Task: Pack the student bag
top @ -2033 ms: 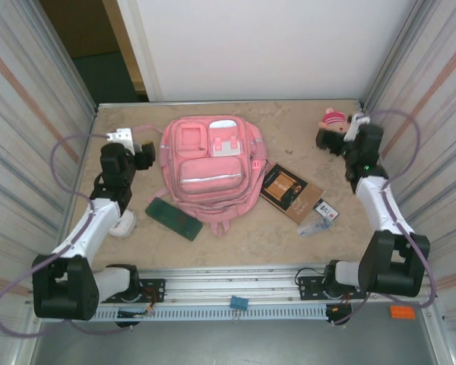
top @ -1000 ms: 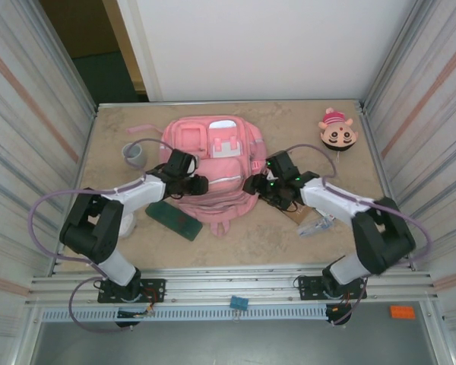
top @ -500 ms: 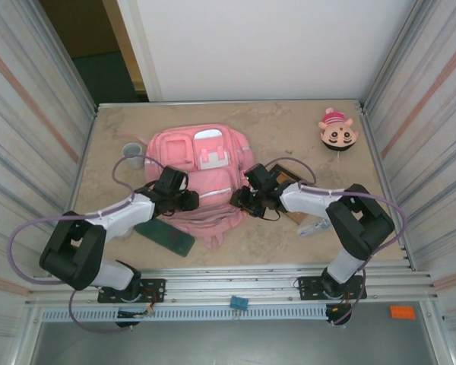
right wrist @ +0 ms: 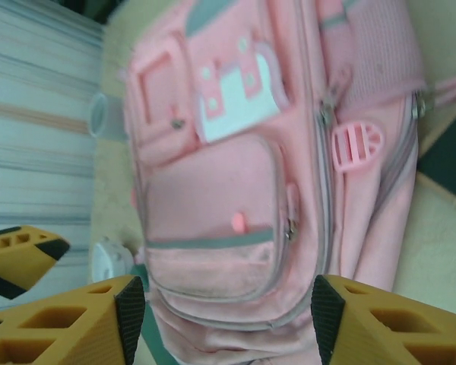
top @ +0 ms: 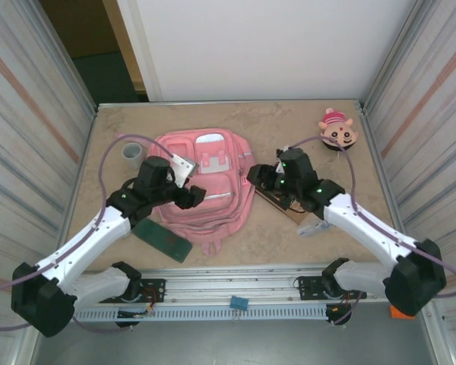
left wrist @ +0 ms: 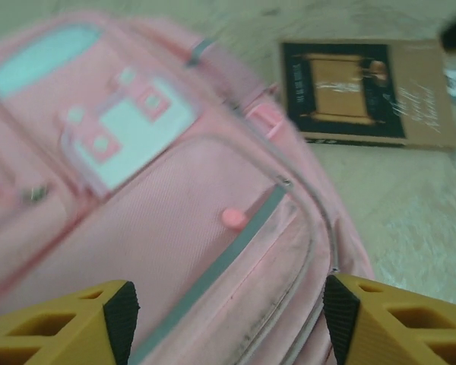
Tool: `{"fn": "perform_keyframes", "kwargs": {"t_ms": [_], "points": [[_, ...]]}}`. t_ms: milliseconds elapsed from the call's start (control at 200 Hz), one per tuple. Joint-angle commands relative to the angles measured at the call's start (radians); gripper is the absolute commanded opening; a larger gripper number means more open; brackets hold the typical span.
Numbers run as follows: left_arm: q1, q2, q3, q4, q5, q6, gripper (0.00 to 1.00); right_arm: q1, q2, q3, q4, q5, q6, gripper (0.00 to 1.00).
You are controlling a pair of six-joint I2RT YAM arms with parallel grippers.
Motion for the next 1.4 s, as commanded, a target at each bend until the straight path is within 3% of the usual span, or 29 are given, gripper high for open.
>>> {"fn": "perform_keyframes", "kwargs": {"t_ms": [0, 220, 361, 511, 867, 952, 992, 1042, 1092, 1148, 1183, 1303, 1398], "points": [[-0.015, 0.018, -0.033, 0.004, 0.158, 0.405, 0.71, -0.003, -0.052, -0.011, -0.032, 0.029, -0.14, 0.61], [-0.044, 0.207, 0.008, 0.005, 0.106, 0.61, 0.73, 0.012, -0.128, -0.099, 0.056, 0.066, -0.147, 0.63], [-0.047, 0.289, 0.014, 0.03, 0.134, 0.682, 0.82, 0.027, -0.141, -0.137, 0.107, 0.07, -0.138, 0.63], [-0.047, 0.353, 0.018, 0.088, 0.077, 0.69, 0.91, 0.029, -0.141, -0.13, 0.117, 0.06, -0.177, 0.63], [-0.059, 0.419, -0.004, 0.115, 0.011, 0.736, 0.89, 0.028, -0.122, -0.119, 0.122, 0.056, -0.222, 0.63], [-0.068, 0.437, -0.03, 0.169, -0.057, 0.727, 0.79, 0.026, -0.12, -0.127, 0.128, 0.056, -0.227, 0.64], [-0.076, 0.443, -0.04, 0.189, -0.089, 0.727, 0.7, 0.026, -0.117, -0.128, 0.128, 0.057, -0.23, 0.64], [-0.087, 0.444, -0.056, 0.229, -0.125, 0.718, 0.55, 0.023, -0.116, -0.13, 0.126, 0.059, -0.233, 0.65], [-0.091, 0.427, -0.052, 0.228, -0.121, 0.718, 0.34, 0.023, -0.114, -0.13, 0.123, 0.067, -0.252, 0.67], [-0.087, 0.392, -0.016, 0.17, -0.079, 0.692, 0.09, 0.022, -0.112, -0.126, 0.118, 0.072, -0.31, 0.68], [-0.07, 0.367, 0.013, 0.124, -0.014, 0.686, 0.0, 0.015, -0.112, -0.122, 0.111, 0.075, -0.354, 0.69], [0.006, 0.286, 0.09, 0.03, 0.222, 0.681, 0.0, -0.06, -0.081, -0.103, 0.078, 0.014, -0.511, 0.69], [0.038, 0.237, 0.116, 0.01, 0.325, 0.713, 0.0, -0.183, -0.024, -0.09, 0.071, -0.171, -0.624, 0.66]]}}
